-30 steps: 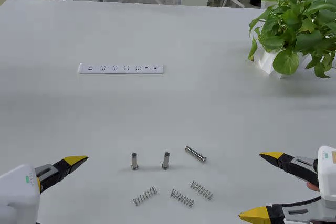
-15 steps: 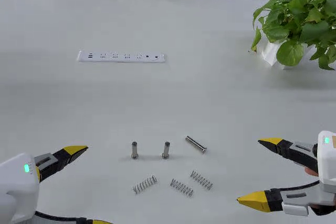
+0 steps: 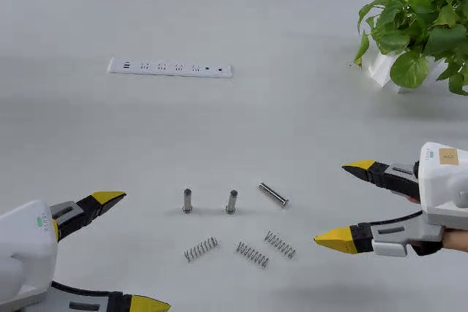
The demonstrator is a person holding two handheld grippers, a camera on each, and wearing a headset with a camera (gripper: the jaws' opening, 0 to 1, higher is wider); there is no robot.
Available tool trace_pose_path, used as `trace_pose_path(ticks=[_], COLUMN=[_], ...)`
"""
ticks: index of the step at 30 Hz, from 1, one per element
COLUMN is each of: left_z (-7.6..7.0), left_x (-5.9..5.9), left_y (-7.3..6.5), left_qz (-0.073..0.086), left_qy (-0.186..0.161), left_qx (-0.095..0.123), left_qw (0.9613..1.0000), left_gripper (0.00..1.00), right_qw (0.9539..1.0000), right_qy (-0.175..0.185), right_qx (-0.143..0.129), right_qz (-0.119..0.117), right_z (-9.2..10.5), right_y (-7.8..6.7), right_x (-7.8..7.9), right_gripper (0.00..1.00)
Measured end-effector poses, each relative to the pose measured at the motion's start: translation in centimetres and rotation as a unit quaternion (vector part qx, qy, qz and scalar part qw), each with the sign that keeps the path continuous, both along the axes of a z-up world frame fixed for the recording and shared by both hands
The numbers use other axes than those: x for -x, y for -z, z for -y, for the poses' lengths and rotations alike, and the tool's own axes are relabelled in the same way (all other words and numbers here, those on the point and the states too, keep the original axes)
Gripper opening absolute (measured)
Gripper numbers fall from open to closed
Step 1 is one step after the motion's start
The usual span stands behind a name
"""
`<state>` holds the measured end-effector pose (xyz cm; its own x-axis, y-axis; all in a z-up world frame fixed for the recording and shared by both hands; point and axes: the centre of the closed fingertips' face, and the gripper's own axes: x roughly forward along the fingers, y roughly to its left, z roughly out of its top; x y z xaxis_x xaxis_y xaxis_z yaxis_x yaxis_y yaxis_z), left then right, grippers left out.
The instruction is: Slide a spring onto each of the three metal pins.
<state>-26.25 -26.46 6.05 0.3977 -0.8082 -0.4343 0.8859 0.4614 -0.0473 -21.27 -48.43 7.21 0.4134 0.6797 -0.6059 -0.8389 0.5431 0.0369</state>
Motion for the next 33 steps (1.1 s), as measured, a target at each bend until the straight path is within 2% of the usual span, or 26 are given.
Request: trace_pose_path(ticks=[6,8,12,18,23,33], left_z=[0.0,0.0,0.0,-0.2,-0.1,0.0], left_x=[-0.2,-0.3,-0.6,-1.1,-1.3,-1.9], left_y=[0.1,0.2,0.3,0.6,1.1,1.4], left_qz=[-0.002,-0.003,-0.004,-0.008,-0.010,-0.011], left_qy=[0.000,0.000,-0.001,-0.003,0.002,-0.001], left_qx=[0.005,0.007,0.010,0.015,0.012,0.016], left_qw=[1.0000,1.0000,0.9999,0.9999,0.9999,0.9998], left_gripper=[0.99,0.99,0.99,0.99,0.99,0.99], right_qw=[0.9999,0.9996,0.9993,0.9972,0.9941,0.9851], right_qy=[-0.007,-0.003,-0.004,-0.011,-0.012,-0.007], right_qx=[0.009,0.017,0.025,0.058,0.080,0.127], right_qz=[-0.007,-0.021,-0.028,-0.046,-0.072,-0.116], right_z=[-1.3,-1.5,-2.2,-2.9,-3.5,-5.1], right_y=[-0.1,0.2,0.6,2.2,3.8,6.8], right_x=[-1.6,-2.1,-3.2,-4.5,-5.3,-7.2], right_gripper=[0.74,0.70,0.63,0.55,0.47,0.31])
